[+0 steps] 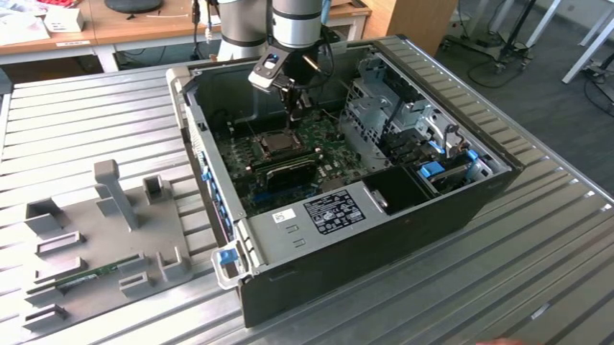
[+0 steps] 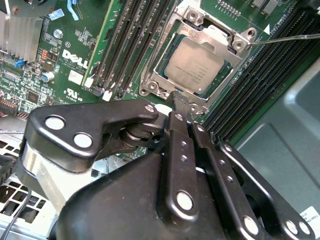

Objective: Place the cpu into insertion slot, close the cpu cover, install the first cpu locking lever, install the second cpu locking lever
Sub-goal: 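Close the cpu cover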

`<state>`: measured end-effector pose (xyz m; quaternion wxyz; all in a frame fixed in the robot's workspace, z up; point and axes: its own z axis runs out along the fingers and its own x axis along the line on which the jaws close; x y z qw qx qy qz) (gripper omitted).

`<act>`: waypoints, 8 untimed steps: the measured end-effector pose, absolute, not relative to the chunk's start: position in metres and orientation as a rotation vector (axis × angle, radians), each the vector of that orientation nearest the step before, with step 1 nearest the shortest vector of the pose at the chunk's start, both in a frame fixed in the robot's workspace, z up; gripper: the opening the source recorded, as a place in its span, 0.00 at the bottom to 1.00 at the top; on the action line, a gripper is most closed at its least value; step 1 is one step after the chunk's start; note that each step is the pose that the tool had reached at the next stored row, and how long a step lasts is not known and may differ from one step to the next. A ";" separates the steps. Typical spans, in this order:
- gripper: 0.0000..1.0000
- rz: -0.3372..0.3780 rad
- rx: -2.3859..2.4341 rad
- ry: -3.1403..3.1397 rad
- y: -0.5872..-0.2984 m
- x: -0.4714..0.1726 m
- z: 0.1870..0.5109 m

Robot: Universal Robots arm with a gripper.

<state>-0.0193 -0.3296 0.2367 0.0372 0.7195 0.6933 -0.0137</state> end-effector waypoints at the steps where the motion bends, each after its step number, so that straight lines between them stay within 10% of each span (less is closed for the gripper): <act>1: 0.11 -0.042 2.208 2.128 -0.330 -0.019 0.237; 8: 0.11 -0.035 2.212 2.132 -0.330 -0.019 0.236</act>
